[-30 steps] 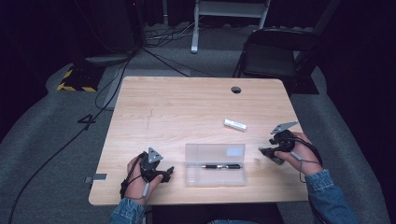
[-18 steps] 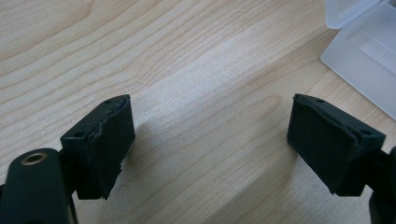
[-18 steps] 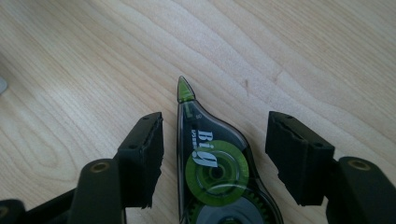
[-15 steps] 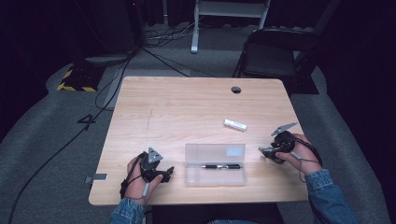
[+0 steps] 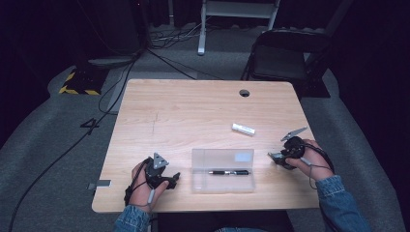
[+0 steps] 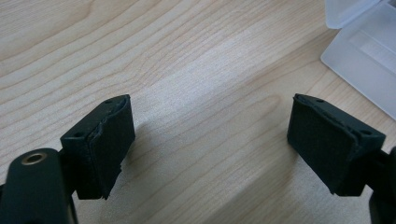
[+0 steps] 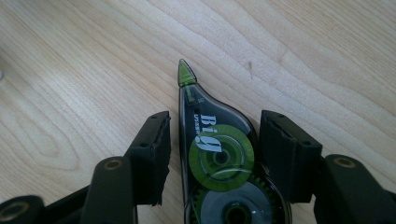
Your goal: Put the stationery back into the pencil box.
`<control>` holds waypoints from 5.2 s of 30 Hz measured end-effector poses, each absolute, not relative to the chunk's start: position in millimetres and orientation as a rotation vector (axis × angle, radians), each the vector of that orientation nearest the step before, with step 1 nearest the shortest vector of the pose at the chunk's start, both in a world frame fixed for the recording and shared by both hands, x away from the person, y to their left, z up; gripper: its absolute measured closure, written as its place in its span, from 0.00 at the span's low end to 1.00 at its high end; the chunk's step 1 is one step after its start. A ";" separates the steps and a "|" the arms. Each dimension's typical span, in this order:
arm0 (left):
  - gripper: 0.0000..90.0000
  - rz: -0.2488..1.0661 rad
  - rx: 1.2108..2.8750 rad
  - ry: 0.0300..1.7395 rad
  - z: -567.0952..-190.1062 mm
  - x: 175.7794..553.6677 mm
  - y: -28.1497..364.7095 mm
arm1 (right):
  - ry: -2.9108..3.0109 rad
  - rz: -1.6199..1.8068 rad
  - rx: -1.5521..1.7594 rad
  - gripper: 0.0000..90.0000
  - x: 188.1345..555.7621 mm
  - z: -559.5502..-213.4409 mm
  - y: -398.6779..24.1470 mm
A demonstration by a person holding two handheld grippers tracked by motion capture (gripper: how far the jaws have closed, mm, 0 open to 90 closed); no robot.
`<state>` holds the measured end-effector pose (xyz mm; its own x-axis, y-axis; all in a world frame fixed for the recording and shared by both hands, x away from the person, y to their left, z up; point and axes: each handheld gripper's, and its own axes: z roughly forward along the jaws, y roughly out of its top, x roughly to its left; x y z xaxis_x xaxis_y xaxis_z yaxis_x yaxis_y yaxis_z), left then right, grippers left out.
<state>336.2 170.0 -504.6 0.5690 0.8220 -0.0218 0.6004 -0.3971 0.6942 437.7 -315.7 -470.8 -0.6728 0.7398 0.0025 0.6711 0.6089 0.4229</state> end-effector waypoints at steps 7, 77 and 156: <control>0.17 0.430 2.136 1.132 -504.7 336.2 169.9 | 2.658 0.580 1.185 0.59 436.5 -469.3 -314.2; 0.17 0.447 2.144 1.125 -504.3 337.2 170.3 | 2.598 0.949 0.775 0.60 385.6 -394.1 -250.1; 0.17 0.440 2.142 1.133 -504.3 337.3 169.6 | 3.038 0.863 0.354 0.59 366.0 -464.3 -176.3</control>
<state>337.3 169.6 -504.3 0.5665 0.8240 -0.0124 0.5995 -0.4017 0.6923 366.0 -176.3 -464.3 -0.9746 0.2026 0.0956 0.2226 0.8278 0.5151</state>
